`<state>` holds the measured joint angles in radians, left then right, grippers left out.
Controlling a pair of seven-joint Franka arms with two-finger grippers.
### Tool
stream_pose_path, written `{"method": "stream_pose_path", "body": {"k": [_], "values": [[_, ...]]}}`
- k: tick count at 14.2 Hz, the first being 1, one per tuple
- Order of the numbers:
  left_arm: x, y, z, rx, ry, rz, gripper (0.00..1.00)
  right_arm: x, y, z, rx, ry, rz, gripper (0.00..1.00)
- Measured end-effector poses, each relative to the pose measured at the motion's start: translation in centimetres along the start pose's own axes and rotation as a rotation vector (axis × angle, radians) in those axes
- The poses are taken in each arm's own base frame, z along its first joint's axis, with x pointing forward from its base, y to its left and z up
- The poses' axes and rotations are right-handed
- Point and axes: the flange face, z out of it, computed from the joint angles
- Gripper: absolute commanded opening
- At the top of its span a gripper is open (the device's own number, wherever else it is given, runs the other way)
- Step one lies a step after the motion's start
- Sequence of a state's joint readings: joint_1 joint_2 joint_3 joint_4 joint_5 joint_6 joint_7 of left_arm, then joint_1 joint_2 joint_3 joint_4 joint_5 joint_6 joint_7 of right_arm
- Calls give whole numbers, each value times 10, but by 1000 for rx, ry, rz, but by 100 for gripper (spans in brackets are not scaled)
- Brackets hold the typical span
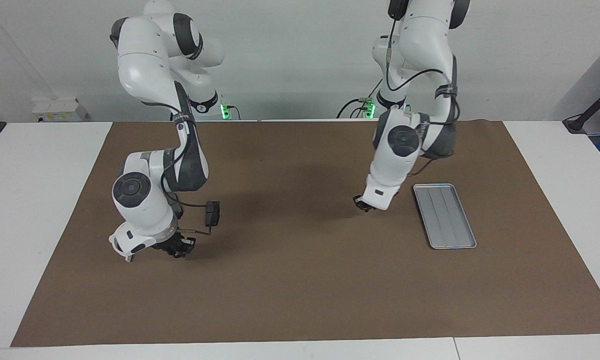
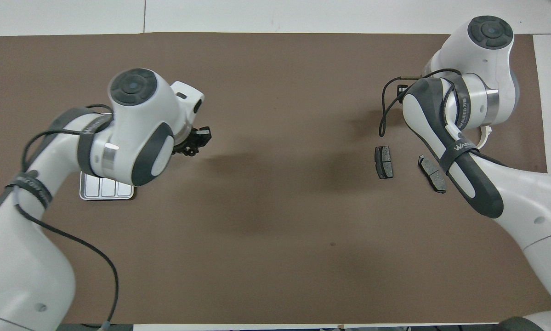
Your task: Pick bearing gear from pile to tray
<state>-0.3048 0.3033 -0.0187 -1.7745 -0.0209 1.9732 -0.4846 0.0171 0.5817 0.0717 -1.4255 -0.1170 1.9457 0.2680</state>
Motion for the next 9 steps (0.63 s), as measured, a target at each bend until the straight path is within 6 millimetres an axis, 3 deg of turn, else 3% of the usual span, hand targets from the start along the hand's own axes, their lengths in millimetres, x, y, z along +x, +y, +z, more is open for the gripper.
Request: {"method": "stream_pose_path", "body": {"k": [2,4,6,9], "values": [[14,-77,-24,-2,-32,72,22,-25,-27,-56,-15,-32,-45,0],[22,-127,-27,-12,-41,124,22,-62,-76,-113,-37,-55,-40,0],[27,-154,-13,-21,-30,153,22,-103,-139,-155,-30,-61,48,0],[22,-185,34,-33,34,157,23,-152,-231,-169,27,-35,219,0]]}}
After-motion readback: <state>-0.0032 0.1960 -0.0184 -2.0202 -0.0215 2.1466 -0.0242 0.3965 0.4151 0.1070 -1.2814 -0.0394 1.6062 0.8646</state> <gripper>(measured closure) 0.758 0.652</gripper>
